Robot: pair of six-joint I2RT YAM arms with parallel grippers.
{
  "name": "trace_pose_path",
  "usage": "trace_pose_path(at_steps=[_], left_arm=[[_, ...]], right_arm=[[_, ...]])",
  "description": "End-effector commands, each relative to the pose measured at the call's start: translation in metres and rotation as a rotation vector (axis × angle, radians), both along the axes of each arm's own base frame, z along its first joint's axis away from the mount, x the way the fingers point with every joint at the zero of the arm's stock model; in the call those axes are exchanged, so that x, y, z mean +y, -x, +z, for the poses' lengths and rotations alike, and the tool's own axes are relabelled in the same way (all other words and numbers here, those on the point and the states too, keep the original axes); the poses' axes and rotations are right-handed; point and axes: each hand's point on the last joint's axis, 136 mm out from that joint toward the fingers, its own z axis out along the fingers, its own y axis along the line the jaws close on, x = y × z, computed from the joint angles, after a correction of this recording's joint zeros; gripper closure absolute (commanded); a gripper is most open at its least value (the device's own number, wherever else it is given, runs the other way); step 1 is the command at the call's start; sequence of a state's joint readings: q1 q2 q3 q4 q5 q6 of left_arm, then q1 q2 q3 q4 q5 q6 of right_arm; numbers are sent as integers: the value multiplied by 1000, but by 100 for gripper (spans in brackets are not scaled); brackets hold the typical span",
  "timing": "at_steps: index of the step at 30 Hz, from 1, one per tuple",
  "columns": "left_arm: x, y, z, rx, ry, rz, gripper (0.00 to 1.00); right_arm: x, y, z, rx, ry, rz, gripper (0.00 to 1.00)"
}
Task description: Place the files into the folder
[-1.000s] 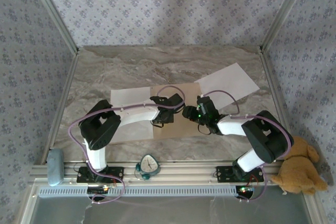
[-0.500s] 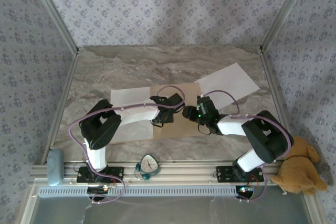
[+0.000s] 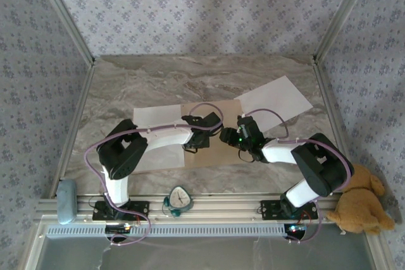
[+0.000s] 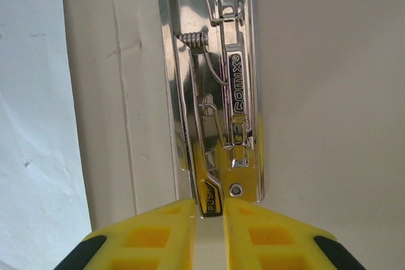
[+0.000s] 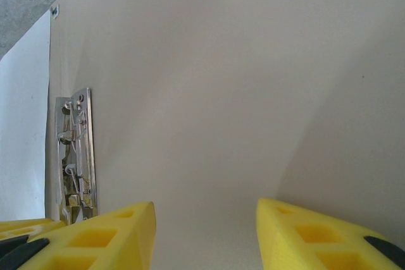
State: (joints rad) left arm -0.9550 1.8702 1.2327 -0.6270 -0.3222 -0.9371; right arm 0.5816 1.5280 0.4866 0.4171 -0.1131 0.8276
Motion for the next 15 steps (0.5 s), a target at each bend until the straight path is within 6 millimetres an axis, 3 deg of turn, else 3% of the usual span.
trace_pose_path(at_steps=[1, 6, 15], left_arm=[[0, -3, 0, 8, -2, 18, 80], [0, -3, -3, 17, -10, 17, 83], [6, 0, -10, 36, -39, 33, 80]], right_arm=[[-3, 13, -18, 65, 24, 11, 53], [-2, 13, -17, 63, 24, 13, 53], [0, 16, -17, 65, 24, 20, 53]])
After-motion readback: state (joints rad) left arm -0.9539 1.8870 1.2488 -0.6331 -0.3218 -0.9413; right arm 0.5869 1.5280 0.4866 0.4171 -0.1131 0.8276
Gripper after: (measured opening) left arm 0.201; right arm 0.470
